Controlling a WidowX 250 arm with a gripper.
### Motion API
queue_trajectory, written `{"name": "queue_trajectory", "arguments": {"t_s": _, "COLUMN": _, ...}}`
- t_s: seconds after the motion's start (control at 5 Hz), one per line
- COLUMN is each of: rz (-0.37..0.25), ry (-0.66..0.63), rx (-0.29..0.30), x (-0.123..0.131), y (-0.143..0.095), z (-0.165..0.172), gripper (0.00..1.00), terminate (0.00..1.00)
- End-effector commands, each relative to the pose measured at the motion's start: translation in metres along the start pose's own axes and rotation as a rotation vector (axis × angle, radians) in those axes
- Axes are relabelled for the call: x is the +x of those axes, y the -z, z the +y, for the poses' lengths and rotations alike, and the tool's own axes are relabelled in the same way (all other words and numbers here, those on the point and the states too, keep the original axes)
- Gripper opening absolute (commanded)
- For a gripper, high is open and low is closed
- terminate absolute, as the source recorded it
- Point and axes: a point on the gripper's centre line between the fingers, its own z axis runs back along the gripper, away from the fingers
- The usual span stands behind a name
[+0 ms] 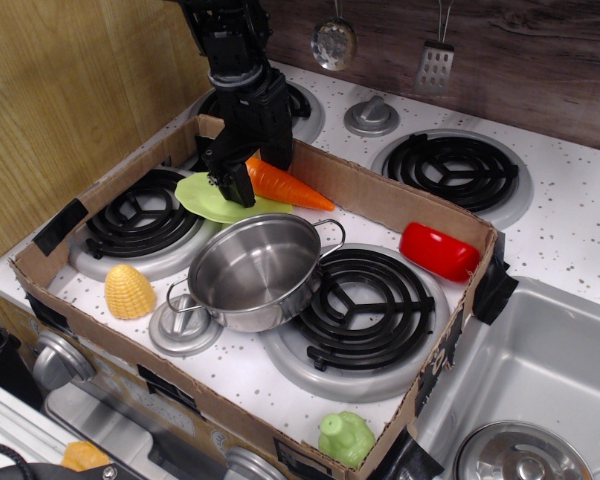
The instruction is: Take carrot off plate
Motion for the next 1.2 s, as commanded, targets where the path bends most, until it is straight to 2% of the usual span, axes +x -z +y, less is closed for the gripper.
{"name": "queue_trajectory", "arguments": {"t_s": 0.0, "rz": -0.009, "ry": 0.009, "rx": -0.118, "x": 0.004, "y": -0.011, "z": -0.005, "gripper": 1.00, "terminate": 0.00}}
{"name": "queue_trajectory", "arguments": {"t_s": 0.2, "rz": -0.027, "ry": 0.007, "rx": -0.128, "x": 0.006, "y": -0.006, "z": -0.008, "gripper": 0.00, "terminate": 0.00}}
{"name": "queue_trajectory", "arguments": {"t_s": 0.6, "rz": 0.023, "ry": 0.021, "rx": -0.072, "x": 0.011, "y": -0.023, "z": -0.013, "gripper": 0.00, "terminate": 0.00}}
{"name": "queue_trajectory", "arguments": {"t_s": 0.8, "rz": 0.077, "ry": -0.018, "rx": -0.047, "x": 0.014, "y": -0.039, "z": -0.013, "gripper": 0.00, "terminate": 0.00}}
{"name": "queue_trajectory", "arguments": {"t_s": 1.0, "rz": 0.153, "ry": -0.157, "rx": 0.060, "x": 0.018, "y": -0.068, "z": -0.017, "gripper": 0.00, "terminate": 0.00}}
